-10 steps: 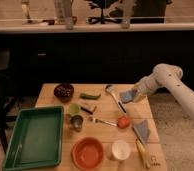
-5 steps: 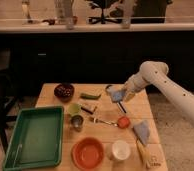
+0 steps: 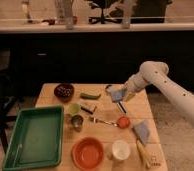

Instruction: Place sponge in plastic cup

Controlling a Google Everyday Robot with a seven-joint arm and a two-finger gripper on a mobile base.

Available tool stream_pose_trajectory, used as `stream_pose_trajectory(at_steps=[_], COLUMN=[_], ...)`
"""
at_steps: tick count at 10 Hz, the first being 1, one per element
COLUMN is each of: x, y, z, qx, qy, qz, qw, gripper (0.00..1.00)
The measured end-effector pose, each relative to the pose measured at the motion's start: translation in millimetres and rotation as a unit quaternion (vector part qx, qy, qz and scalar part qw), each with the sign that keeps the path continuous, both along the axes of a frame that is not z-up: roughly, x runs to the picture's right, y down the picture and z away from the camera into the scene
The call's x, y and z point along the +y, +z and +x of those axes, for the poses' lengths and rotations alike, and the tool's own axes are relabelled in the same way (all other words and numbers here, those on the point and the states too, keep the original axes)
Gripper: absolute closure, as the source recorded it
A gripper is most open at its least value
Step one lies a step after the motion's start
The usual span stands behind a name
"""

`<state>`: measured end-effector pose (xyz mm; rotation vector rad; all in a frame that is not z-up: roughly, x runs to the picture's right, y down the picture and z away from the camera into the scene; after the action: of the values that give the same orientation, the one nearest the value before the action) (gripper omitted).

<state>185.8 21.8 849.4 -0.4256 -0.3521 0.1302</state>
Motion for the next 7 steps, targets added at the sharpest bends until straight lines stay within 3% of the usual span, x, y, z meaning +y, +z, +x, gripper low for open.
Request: stream_pose_trajectory(at_steps=[3,7], x=[-0.6,-1.9], y=[3.1,11.3], z=[-5.7,-66.7], qx=[0.001,-0.001], qy=[0.008,0.02], qz=[-0.009,-0.048], qw=[0.9999,0.9987], gripper=[1.0,1.0])
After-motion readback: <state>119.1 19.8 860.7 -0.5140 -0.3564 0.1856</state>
